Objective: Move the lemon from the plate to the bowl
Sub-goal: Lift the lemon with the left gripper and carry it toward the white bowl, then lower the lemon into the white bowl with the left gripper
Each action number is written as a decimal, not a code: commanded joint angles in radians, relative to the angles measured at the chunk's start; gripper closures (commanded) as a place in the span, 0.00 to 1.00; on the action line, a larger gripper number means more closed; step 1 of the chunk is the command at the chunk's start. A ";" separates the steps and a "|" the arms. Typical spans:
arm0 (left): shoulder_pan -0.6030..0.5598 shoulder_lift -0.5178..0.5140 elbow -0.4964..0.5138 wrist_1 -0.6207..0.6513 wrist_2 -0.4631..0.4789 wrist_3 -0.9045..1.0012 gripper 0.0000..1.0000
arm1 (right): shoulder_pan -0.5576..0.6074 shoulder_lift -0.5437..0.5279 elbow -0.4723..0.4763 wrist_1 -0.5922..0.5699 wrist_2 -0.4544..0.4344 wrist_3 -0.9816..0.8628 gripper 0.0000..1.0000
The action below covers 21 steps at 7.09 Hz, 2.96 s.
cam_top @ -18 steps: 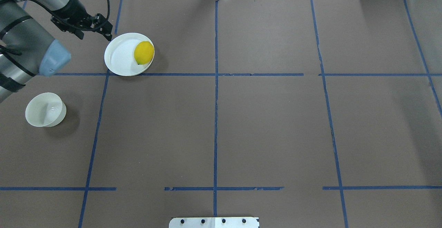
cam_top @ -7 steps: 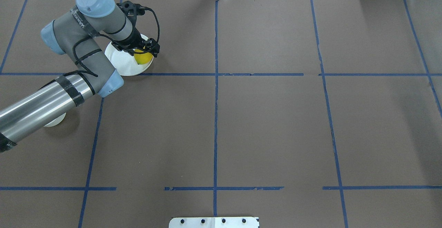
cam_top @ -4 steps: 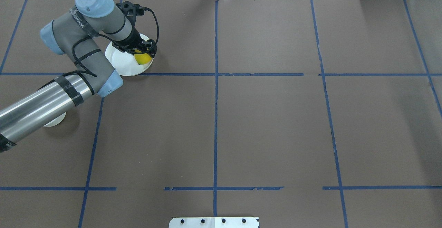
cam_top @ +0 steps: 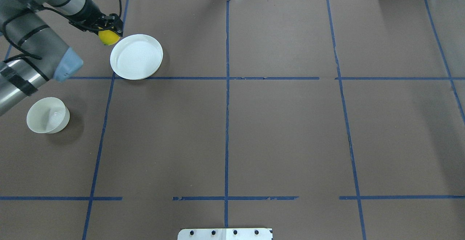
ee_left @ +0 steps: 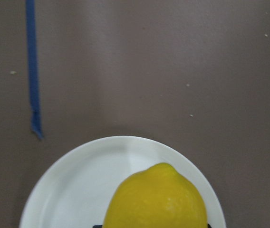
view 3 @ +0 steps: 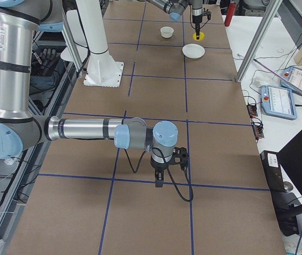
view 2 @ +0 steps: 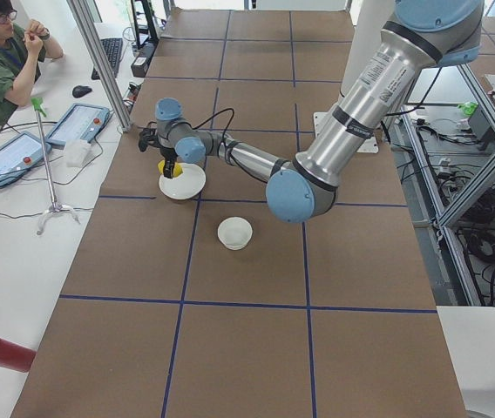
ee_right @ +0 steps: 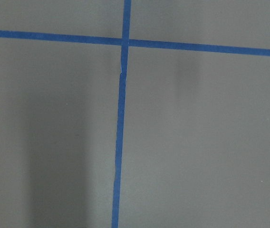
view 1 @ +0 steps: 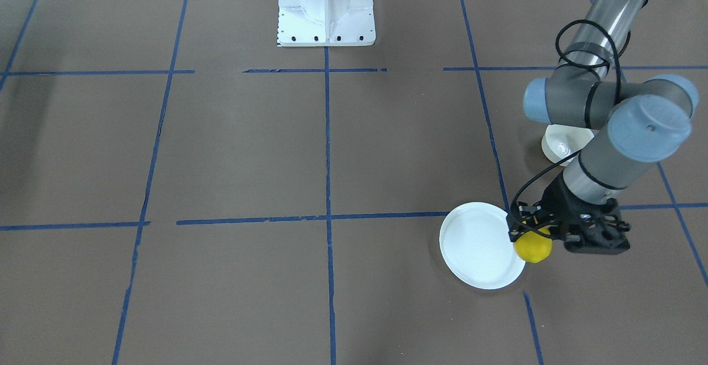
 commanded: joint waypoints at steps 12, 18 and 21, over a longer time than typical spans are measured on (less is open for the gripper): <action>0.111 0.621 -0.337 -0.216 0.021 0.001 0.93 | 0.000 0.000 0.000 0.000 0.000 0.000 0.00; 0.102 0.632 -0.367 -0.213 0.014 0.015 0.00 | 0.000 0.000 0.000 0.000 0.000 0.000 0.00; -0.101 0.659 -0.367 -0.089 -0.035 0.332 0.00 | 0.000 0.000 0.000 0.000 0.000 0.000 0.00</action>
